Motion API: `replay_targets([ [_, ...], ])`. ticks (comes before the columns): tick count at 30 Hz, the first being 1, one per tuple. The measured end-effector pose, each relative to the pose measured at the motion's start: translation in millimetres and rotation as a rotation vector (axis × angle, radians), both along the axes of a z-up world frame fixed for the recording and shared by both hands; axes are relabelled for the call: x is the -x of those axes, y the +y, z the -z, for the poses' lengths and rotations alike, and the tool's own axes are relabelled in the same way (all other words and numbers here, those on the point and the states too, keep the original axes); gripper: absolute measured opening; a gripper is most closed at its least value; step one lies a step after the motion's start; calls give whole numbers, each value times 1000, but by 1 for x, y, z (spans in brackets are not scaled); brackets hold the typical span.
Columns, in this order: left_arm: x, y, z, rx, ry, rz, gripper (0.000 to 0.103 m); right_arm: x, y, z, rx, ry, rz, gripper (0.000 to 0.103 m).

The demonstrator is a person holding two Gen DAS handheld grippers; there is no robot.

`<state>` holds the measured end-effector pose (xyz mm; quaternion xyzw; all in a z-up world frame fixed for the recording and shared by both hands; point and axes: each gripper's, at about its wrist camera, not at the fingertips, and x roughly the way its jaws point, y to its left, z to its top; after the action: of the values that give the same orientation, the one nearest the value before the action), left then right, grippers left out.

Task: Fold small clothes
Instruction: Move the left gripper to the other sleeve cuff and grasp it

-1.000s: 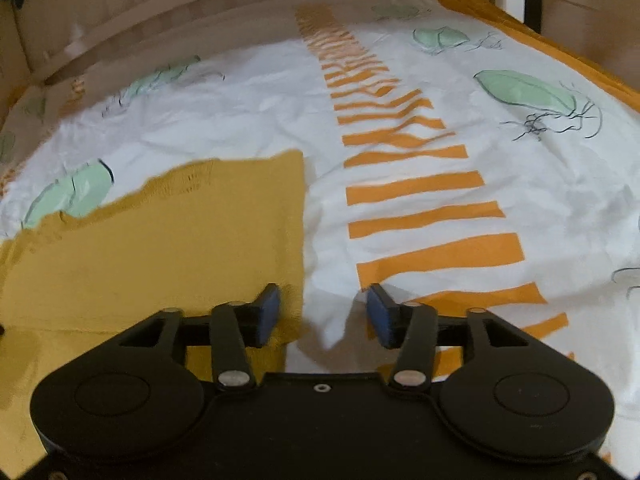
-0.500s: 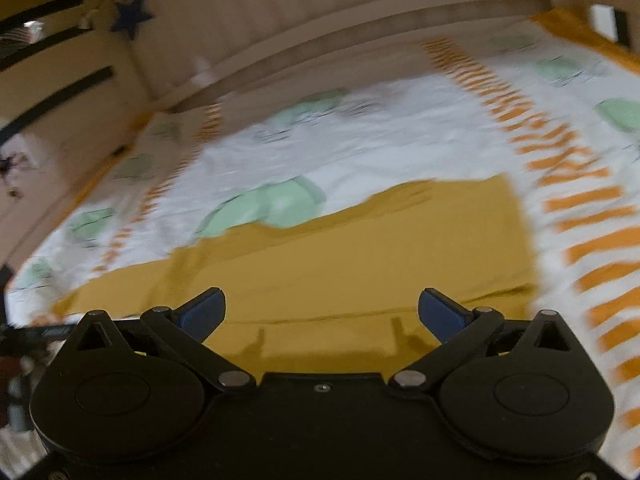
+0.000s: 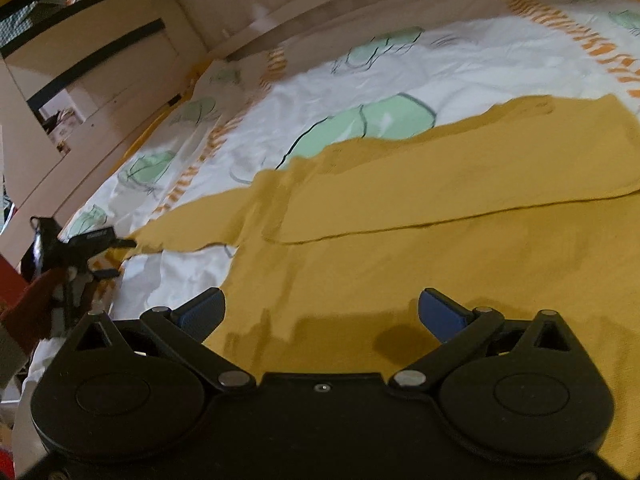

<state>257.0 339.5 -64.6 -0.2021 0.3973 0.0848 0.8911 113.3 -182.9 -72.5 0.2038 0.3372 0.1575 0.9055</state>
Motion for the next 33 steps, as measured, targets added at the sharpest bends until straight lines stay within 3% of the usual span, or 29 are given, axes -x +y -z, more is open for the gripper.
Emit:
replay_targets([
  [10,-37,2,13,-5,-5,-20,90,-7,13,4,-6,4,-25,103],
  [12,-39,1,11,-18,-10,-42,61,-7,14,5,-3,7,-29,103],
  [13,-39,0,10,-45,3,-63,30,-7,16,5,-3,7,-31,103],
  [14,-40,1,9,-59,13,-72,19,-7,16,5,-3,8,-32,103],
  [16,-36,5,4,-2,-12,-70,6,-6,15,5,-7,10,-33,103],
  [19,-28,3,-15,35,-48,-87,6,-6,13,4,-16,11,-30,103],
  [25,-9,-35,-79,2,-140,6,6,4,4,2,-15,8,-21,103],
  [33,1,-130,-173,-44,-281,188,6,25,-17,-2,-30,17,1,103],
])
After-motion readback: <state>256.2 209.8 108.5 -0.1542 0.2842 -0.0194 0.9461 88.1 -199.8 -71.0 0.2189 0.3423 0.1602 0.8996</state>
